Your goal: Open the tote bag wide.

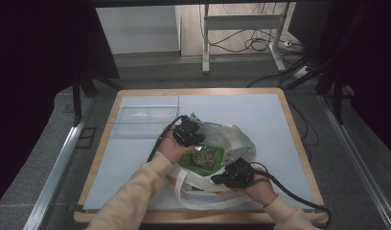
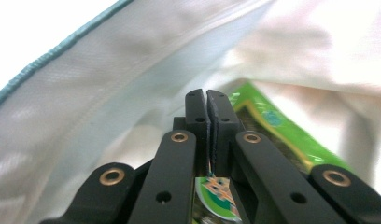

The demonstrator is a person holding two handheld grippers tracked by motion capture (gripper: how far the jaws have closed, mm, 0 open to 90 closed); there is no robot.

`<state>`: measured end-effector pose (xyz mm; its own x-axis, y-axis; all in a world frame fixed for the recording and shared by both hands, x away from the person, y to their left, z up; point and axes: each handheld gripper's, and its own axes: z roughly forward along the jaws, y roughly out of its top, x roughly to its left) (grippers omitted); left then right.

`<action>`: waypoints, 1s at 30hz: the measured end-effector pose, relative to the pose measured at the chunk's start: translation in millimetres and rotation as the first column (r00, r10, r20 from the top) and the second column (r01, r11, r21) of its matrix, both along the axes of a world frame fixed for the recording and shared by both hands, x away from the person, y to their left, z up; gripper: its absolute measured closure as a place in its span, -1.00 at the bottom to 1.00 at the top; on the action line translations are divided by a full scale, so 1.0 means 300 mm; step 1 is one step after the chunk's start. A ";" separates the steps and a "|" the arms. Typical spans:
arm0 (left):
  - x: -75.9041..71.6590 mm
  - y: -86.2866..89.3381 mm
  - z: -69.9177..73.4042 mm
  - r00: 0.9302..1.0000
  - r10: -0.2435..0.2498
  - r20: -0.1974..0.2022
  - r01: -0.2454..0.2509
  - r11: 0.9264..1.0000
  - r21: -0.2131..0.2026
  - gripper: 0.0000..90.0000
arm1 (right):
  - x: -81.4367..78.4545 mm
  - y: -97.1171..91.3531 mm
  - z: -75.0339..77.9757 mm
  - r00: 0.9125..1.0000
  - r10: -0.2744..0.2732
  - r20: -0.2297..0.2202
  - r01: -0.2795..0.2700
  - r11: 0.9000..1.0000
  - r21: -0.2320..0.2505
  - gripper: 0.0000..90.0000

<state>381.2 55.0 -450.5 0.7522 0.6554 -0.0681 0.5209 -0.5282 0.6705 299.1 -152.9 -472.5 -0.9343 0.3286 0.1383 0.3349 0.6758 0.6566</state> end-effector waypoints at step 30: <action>-0.292 0.287 0.112 0.989 -0.031 0.148 0.054 0.986 -0.155 0.96 | 0.009 -0.064 0.106 0.994 -0.073 0.080 0.062 0.990 0.125 0.97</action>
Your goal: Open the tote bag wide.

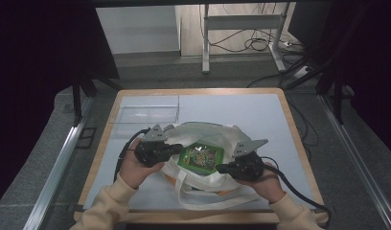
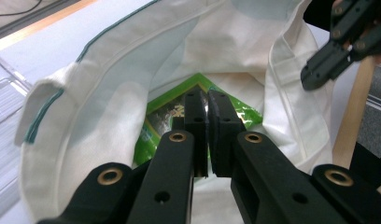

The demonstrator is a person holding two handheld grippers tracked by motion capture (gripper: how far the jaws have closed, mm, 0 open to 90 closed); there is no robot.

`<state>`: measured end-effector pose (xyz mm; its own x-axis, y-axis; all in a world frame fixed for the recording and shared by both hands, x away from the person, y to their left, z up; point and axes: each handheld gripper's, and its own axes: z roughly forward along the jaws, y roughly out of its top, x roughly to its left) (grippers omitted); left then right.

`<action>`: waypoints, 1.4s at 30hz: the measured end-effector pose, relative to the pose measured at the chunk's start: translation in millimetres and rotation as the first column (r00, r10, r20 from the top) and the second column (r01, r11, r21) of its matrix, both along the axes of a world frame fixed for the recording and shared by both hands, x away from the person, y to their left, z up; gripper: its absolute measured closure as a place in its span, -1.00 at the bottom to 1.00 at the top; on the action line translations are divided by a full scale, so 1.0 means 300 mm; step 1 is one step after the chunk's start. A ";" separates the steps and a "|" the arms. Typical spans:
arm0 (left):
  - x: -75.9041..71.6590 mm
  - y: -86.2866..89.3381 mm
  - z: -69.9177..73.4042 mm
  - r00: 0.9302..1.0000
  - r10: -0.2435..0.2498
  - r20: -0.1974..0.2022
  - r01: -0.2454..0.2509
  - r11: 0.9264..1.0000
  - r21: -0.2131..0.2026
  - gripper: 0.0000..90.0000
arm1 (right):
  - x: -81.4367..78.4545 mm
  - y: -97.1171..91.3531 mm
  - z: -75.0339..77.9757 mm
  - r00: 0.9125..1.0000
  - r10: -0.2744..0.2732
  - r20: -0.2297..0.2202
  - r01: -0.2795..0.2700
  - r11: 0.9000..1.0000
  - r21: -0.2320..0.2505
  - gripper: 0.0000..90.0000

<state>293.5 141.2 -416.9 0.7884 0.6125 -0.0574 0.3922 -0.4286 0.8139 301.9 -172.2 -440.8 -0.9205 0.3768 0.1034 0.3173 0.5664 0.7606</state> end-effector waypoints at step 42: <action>-0.044 0.132 -0.087 0.999 0.029 -0.036 -0.031 0.998 -0.051 -0.31 | 0.070 0.012 0.122 0.972 -0.202 0.116 0.203 0.979 -0.001 -0.18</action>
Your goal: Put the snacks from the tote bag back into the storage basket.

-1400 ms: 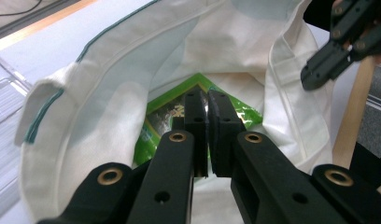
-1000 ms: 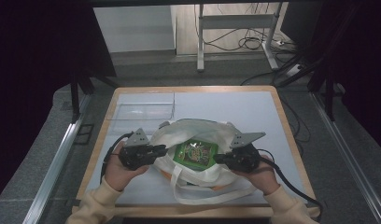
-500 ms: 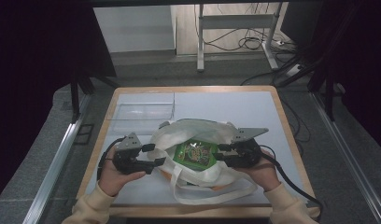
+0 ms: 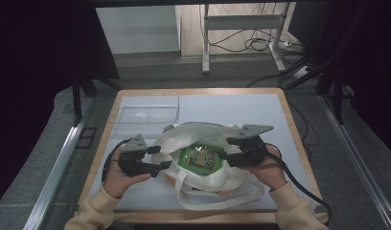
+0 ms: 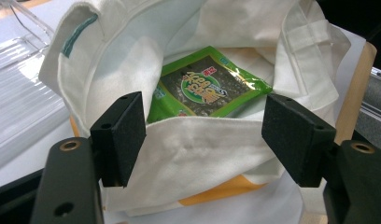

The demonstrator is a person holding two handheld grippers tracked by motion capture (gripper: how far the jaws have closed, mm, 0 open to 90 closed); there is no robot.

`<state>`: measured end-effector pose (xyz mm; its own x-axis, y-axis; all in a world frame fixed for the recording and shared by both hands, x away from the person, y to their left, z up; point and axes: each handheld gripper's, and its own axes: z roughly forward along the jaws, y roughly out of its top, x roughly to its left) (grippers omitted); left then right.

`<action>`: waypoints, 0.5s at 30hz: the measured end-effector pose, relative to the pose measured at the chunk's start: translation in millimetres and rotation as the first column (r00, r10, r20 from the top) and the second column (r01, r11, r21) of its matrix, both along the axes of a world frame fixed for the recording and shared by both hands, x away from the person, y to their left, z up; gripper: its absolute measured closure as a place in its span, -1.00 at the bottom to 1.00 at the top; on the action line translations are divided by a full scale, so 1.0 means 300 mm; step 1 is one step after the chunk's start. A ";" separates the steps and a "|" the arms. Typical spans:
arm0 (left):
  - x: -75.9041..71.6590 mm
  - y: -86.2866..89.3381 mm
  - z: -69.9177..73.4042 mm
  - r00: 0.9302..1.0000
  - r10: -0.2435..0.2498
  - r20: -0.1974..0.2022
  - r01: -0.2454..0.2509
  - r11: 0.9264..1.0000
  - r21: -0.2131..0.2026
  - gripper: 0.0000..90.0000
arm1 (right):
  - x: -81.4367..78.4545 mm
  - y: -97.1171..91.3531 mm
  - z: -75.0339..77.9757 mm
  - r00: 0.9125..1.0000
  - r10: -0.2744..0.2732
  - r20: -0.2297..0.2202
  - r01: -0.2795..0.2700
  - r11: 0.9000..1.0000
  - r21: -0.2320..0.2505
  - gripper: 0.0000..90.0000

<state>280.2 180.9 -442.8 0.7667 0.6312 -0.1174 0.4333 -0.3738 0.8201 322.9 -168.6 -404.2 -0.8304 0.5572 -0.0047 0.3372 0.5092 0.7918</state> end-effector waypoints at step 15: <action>0.003 -0.012 -0.002 1.000 -0.029 0.007 0.029 1.000 0.003 -0.32 | 0.079 0.109 0.011 0.989 -0.051 -0.136 0.044 0.998 -0.055 -0.22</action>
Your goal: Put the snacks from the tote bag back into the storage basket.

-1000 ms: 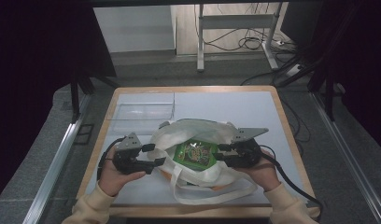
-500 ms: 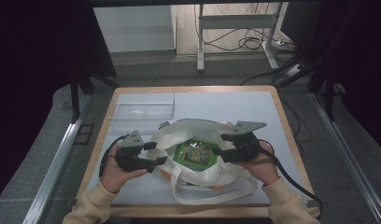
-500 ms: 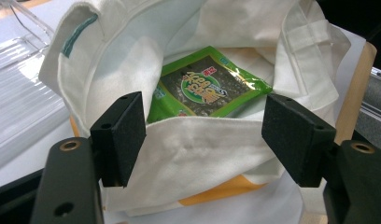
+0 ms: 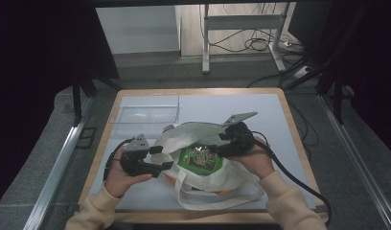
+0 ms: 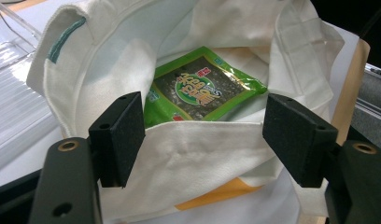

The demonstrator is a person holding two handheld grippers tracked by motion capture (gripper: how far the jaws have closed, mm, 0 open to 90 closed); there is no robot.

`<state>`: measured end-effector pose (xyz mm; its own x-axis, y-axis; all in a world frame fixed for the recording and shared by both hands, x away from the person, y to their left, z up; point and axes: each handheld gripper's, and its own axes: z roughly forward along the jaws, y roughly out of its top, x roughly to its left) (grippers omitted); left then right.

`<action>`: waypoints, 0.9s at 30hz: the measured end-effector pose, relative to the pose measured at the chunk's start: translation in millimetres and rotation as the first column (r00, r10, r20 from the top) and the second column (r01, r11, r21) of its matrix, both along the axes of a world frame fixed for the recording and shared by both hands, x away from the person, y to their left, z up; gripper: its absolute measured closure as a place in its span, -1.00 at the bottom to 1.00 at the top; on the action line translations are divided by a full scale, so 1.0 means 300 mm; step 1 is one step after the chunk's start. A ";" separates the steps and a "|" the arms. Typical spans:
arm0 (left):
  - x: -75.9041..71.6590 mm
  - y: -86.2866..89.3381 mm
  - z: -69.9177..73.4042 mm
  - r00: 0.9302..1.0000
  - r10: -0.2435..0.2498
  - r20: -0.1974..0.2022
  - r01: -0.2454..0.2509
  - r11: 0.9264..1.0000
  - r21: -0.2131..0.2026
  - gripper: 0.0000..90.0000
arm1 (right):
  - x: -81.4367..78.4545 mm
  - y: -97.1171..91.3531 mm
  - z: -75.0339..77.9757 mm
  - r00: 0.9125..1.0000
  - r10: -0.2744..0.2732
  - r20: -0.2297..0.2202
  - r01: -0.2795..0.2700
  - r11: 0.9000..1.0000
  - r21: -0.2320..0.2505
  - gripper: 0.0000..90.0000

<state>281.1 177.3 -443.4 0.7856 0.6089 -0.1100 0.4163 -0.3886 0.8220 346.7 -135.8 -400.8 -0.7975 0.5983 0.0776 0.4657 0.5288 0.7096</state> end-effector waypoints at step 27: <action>0.006 0.008 0.020 0.997 -0.036 0.073 0.037 0.999 -0.015 -0.34 | -0.016 0.078 -0.052 0.985 -0.172 -0.024 0.169 0.981 -0.094 -0.52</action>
